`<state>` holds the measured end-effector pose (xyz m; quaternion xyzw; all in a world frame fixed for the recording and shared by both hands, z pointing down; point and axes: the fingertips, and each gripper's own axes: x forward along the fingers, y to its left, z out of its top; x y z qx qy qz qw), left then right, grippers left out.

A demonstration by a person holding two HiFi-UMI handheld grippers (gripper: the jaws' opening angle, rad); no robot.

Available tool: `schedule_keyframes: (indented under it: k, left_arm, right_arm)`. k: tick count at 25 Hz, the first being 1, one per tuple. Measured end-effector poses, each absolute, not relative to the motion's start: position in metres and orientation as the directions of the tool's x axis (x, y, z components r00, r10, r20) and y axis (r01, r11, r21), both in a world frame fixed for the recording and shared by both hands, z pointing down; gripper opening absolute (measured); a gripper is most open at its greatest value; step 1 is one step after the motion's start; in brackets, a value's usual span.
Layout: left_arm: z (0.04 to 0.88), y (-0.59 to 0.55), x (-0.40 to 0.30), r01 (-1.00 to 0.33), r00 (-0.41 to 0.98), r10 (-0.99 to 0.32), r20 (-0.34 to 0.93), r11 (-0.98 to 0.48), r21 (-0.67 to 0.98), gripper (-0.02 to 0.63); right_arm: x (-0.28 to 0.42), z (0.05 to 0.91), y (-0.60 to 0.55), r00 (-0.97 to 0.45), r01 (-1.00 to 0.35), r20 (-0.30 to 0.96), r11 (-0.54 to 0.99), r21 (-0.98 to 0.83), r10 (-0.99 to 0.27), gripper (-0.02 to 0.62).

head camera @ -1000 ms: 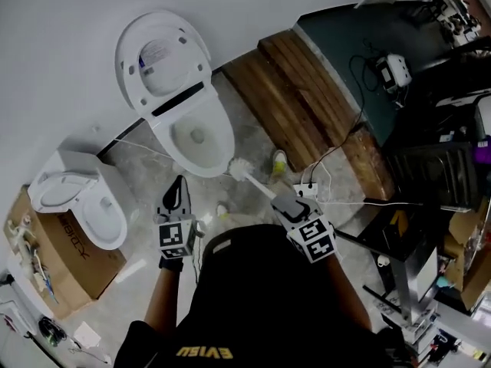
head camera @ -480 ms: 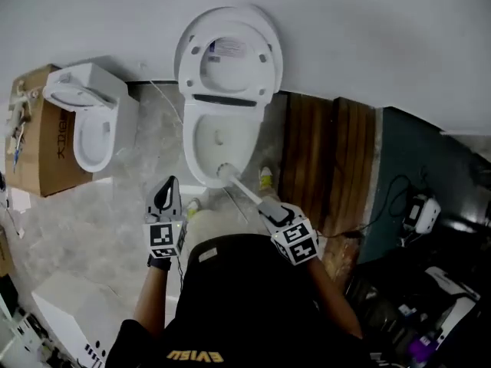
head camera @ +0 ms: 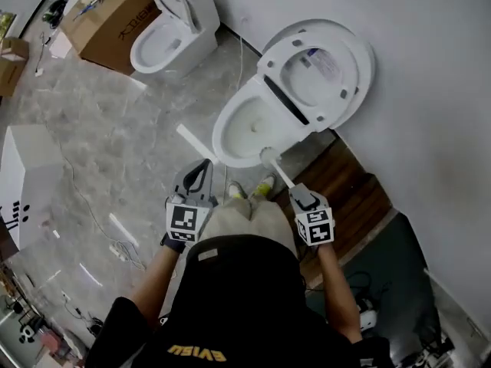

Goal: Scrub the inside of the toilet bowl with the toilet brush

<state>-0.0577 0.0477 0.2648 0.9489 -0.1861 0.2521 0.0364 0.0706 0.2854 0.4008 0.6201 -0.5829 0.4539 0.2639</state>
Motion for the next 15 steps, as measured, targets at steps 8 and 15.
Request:
schedule_keyframes:
  k: [8,15]
  left_arm:
    - [0.308,0.064,-0.103,-0.487,0.785,-0.423,0.452,-0.873,0.029,0.018]
    - [0.37,0.083,-0.101,-0.477,0.763,-0.377,0.525,-0.877,0.064,0.018]
  right_arm:
    - [0.062,0.454,0.245,-0.085,-0.993,0.926,0.107,-0.048,-0.368,0.161]
    - [0.059,0.529,0.185,-0.162,-0.957,0.938,0.282,-0.073,-0.307,0.161]
